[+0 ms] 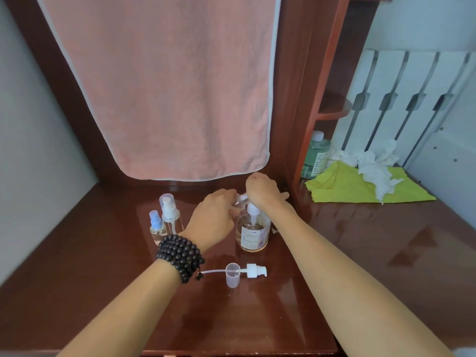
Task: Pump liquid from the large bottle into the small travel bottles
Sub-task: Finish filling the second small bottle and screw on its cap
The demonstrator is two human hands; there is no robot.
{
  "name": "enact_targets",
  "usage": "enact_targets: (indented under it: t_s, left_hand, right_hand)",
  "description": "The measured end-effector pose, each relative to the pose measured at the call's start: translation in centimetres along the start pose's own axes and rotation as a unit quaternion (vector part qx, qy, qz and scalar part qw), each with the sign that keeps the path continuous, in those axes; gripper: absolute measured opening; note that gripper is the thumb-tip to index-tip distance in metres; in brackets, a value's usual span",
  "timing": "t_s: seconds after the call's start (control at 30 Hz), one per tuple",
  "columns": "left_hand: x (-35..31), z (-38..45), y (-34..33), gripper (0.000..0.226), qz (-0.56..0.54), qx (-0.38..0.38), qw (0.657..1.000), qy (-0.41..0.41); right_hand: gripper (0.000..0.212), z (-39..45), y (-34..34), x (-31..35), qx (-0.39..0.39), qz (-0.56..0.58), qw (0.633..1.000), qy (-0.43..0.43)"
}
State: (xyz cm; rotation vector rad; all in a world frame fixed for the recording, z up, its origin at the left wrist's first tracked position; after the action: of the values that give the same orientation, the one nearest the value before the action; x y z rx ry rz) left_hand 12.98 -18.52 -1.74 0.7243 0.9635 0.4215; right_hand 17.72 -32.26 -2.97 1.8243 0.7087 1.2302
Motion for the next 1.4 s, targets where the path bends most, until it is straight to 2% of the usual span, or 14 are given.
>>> enact_targets:
  t_s: [0.13, 0.23, 0.33, 0.6, 0.73, 0.87, 1.0, 1.2, 1.4]
  left_hand:
    - [0.1, -0.3, -0.2, 0.021, -0.005, 0.007, 1.000, -0.001]
    - [-0.3, -0.2, 0.7, 0.021, -0.011, 0.005, 1.000, -0.017]
    - [-0.5, 0.2, 1.1, 0.019, -0.005, -0.001, 1.000, -0.026]
    - [0.0, -0.3, -0.2, 0.021, -0.009, 0.006, 1.000, 0.000]
    - [-0.3, -0.1, 0.6, 0.028, -0.007, 0.003, 1.000, -0.009]
    - [-0.7, 0.3, 1.2, 0.027, 0.015, -0.007, 1.000, -0.020]
    - [-0.3, 0.1, 0.6, 0.033, 0.001, -0.002, 1.000, -0.002]
    - [-0.3, -0.4, 0.4, 0.033, -0.009, 0.008, 1.000, 0.009]
    - [-0.9, -0.1, 1.5, 0.032, -0.015, -0.002, 1.000, -0.006]
  right_hand:
    - [0.038, -0.4, -0.1, -0.1, 0.007, -0.009, 1.000, -0.012]
    - [0.037, -0.4, 0.7, 0.3, -0.004, -0.003, 1.000, 0.013]
    - [0.034, -0.2, 1.1, 0.8, -0.019, 0.012, 0.999, 0.037]
    - [0.019, 0.4, -0.9, -0.3, 0.005, 0.011, 1.000, 0.003]
    - [0.036, -0.1, 0.4, 0.1, -0.021, -0.001, 1.000, 0.016]
    - [0.036, 0.1, 1.2, 1.0, -0.049, 0.005, 0.997, 0.052]
    - [0.037, 0.4, 0.3, 0.6, -0.042, 0.004, 0.998, 0.045]
    - [0.027, 0.4, -0.4, 0.1, -0.028, -0.001, 0.999, 0.033]
    - [0.035, 0.4, 1.3, 0.7, -0.052, 0.002, 0.997, 0.053]
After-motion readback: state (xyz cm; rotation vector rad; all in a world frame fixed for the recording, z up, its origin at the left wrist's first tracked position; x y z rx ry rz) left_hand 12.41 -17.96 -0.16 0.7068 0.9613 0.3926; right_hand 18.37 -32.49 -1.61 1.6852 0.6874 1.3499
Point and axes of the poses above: each hand's wrist, its own z-axis towards the middle knuckle, its own y-axis out of the back of the hand, x = y × z, the point moved 7 cm from there along z, towards the middle knuckle, and after that the axes turned 12 degrees about -z, right-handed, at the moved point
